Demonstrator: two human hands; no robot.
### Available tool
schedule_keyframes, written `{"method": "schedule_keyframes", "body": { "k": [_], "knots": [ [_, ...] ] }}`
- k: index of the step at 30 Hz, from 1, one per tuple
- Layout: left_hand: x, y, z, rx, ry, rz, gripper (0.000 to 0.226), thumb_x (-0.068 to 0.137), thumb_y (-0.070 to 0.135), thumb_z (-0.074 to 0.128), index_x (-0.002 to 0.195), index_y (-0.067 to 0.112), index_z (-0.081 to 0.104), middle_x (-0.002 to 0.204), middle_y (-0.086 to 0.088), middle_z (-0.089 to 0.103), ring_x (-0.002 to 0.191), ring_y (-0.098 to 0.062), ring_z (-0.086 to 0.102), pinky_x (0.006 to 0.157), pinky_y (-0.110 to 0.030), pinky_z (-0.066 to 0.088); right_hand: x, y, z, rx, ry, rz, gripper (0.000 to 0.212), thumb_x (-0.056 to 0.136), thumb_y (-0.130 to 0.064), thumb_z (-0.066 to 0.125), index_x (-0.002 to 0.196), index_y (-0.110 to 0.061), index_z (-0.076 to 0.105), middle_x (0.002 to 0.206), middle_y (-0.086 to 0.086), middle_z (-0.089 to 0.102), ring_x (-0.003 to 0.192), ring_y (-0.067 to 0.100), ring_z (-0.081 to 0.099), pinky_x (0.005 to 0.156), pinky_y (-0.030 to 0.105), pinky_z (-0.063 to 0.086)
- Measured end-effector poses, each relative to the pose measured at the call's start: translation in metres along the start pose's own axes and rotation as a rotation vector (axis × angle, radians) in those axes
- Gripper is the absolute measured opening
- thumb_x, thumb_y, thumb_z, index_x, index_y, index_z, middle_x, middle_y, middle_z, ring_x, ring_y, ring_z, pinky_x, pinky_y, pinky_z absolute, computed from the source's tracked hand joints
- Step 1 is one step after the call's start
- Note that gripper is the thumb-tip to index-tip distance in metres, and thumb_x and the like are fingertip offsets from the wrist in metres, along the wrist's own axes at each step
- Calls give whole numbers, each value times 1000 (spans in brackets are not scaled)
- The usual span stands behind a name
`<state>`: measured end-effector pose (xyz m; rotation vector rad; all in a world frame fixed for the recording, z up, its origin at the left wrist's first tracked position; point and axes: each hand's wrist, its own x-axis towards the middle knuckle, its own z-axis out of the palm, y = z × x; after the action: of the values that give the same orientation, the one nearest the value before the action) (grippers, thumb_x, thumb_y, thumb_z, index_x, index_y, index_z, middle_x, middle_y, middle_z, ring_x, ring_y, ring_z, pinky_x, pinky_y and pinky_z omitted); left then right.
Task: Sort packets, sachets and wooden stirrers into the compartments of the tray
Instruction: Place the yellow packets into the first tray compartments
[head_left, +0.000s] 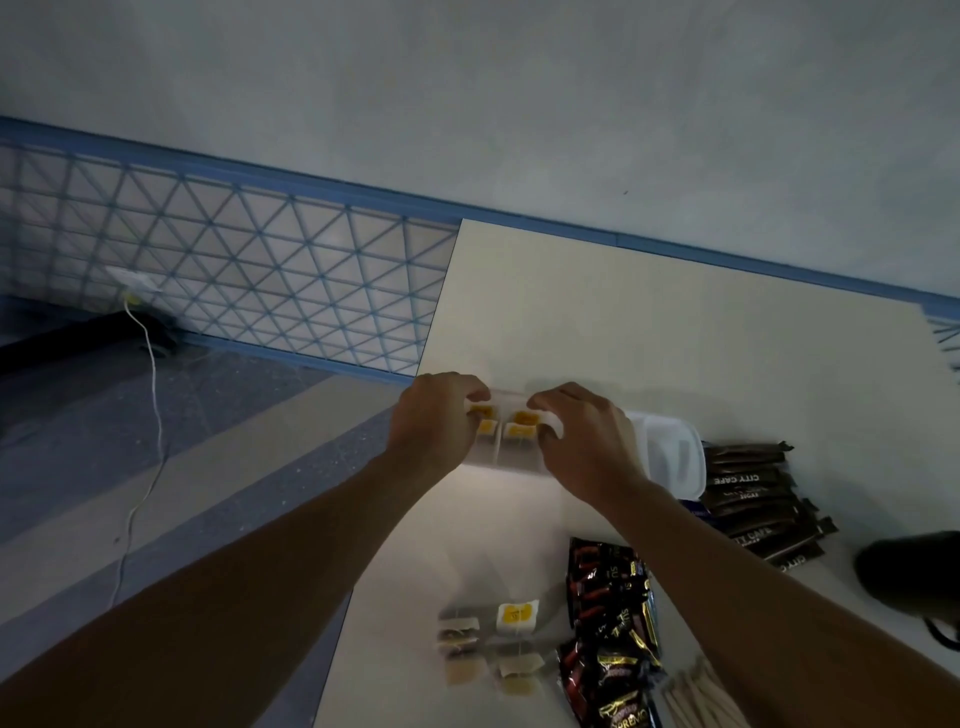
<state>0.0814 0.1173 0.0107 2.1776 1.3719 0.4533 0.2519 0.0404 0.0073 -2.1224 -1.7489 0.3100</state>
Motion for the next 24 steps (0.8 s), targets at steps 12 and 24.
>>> {"method": "schedule_keyframes", "body": {
  "k": [12, 24],
  "knots": [
    [-32, 0, -17, -153, 16, -9, 15, 83, 20, 74, 98, 19, 76, 93, 5, 75, 85, -11, 68, 80, -26, 54, -26, -4, -16, 74, 5, -1, 18, 85, -16, 67, 97, -25, 76, 93, -8, 74, 73, 14, 63, 68, 27, 50],
    [-117, -7, -7, -192, -206, -108, 21, 87, 31, 72, 103, 19, 75, 94, 7, 74, 73, 8, 57, 64, -2, 34, -108, -16, -17, 212, -474, -24, 27, 84, -30, 77, 110, -22, 74, 101, -11, 74, 70, -16, 55, 69, 6, 40]
  ]
}}
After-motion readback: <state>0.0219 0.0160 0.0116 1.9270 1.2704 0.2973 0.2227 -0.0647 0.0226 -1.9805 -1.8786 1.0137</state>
